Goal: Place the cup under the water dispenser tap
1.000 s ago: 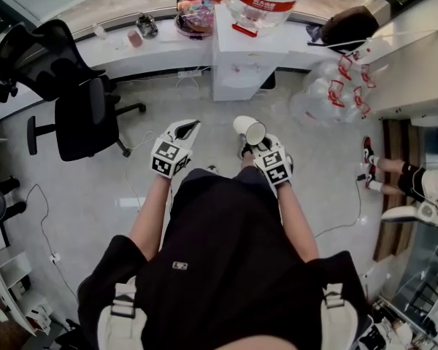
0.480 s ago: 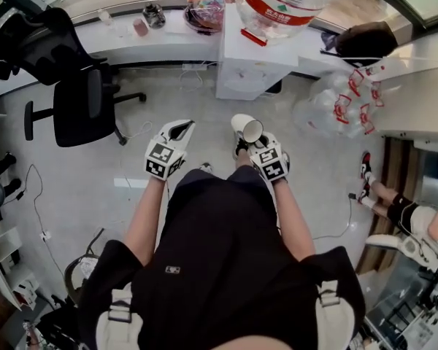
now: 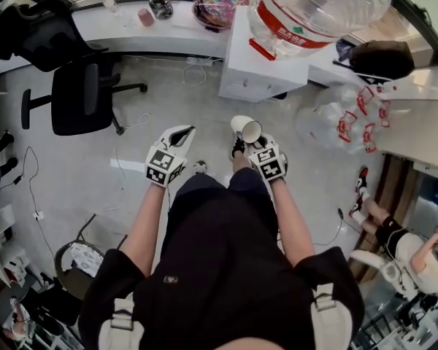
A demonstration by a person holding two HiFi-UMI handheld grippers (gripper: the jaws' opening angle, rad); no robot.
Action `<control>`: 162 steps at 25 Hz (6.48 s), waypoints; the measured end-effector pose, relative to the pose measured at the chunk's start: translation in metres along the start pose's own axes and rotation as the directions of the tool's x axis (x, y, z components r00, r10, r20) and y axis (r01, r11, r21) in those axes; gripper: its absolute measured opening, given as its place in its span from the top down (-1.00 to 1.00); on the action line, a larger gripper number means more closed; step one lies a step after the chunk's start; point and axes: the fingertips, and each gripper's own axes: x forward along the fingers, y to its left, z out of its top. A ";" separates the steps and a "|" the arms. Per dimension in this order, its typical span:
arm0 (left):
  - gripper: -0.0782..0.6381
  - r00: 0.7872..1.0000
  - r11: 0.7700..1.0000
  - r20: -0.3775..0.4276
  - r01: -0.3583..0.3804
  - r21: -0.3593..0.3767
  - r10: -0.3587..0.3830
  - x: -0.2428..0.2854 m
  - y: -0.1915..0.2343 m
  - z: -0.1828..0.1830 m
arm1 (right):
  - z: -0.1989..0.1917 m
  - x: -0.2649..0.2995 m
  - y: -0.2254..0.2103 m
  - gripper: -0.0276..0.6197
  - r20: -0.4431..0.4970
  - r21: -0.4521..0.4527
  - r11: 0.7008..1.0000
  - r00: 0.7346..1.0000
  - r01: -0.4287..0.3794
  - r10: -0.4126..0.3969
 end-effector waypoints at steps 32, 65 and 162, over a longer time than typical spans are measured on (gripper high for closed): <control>0.79 0.992 0.980 -0.086 -0.103 -0.168 0.090 0.045 0.028 -0.054 | -0.057 0.184 -0.108 0.81 -0.277 -0.093 0.996 0.961 -0.009 -0.017; 0.79 0.979 0.939 -0.144 -0.183 -0.290 0.146 0.058 0.041 -0.151 | -0.080 0.332 -0.183 0.80 -0.343 -0.115 0.982 0.922 0.149 -0.180; 0.79 0.990 0.979 0.004 0.142 0.145 -0.144 -0.023 -0.059 0.008 | 0.004 -0.086 0.027 0.93 0.293 0.132 0.983 0.943 0.124 -0.159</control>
